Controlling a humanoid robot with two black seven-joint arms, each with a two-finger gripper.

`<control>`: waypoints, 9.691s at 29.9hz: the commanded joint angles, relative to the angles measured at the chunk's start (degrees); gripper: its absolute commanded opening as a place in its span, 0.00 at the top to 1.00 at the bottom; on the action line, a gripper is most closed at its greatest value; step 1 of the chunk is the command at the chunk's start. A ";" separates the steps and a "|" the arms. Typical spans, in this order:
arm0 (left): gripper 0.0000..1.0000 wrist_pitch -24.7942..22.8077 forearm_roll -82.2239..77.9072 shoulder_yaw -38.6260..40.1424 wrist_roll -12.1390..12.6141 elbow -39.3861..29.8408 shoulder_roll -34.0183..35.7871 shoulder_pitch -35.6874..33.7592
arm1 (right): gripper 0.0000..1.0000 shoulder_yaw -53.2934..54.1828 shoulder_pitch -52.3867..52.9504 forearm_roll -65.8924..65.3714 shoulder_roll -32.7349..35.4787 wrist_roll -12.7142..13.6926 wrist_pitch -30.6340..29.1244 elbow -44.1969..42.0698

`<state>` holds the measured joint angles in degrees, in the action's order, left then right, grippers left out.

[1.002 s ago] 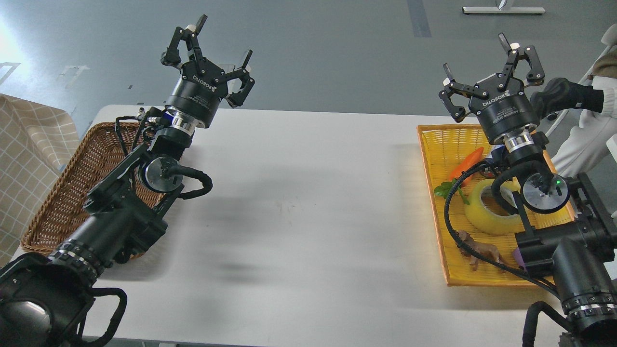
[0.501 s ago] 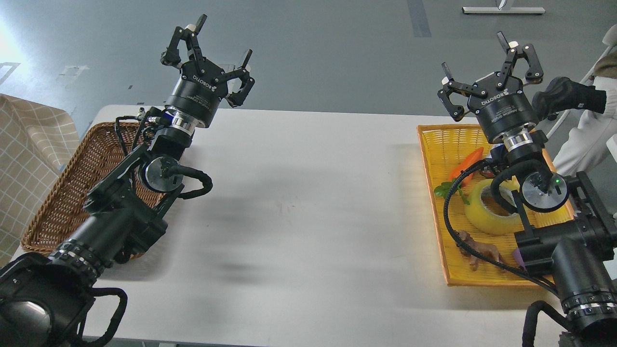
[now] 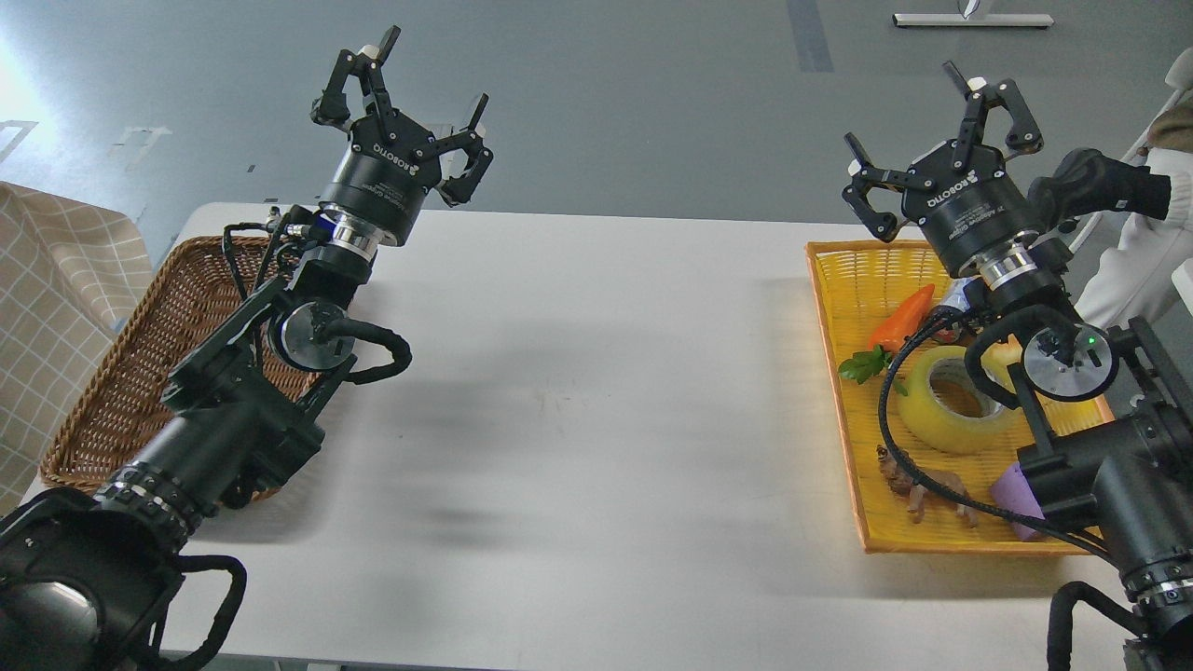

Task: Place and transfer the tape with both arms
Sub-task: 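Raise the right gripper and move it over the yellow tray, then lower the right gripper into the yellow tape roll's hole and grasp it, then lift the tape roll and carry it toward the table center, then set the tape roll on the table and open the right gripper, then withdraw the right gripper back to its raised pose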

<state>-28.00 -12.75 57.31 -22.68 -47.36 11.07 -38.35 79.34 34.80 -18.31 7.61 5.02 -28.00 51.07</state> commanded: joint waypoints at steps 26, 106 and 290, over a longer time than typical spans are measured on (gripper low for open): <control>0.02 0.00 0.00 0.70 0.00 -0.54 0.44 -0.41 | 0.00 -37.60 12.49 -42.57 39.76 0.87 0.00 18.18; 0.02 0.00 -0.08 0.96 0.00 -0.71 0.45 0.02 | 1.00 -44.99 5.70 -64.76 52.41 5.70 0.00 31.79; 0.02 0.00 -0.88 -0.09 0.62 -1.85 2.11 -0.33 | 0.03 23.75 -3.52 -40.07 -4.53 -3.88 0.00 24.08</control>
<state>-28.00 -13.65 57.17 -22.08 -49.11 12.93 -38.59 102.33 31.10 -64.29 4.03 0.73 -27.98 77.55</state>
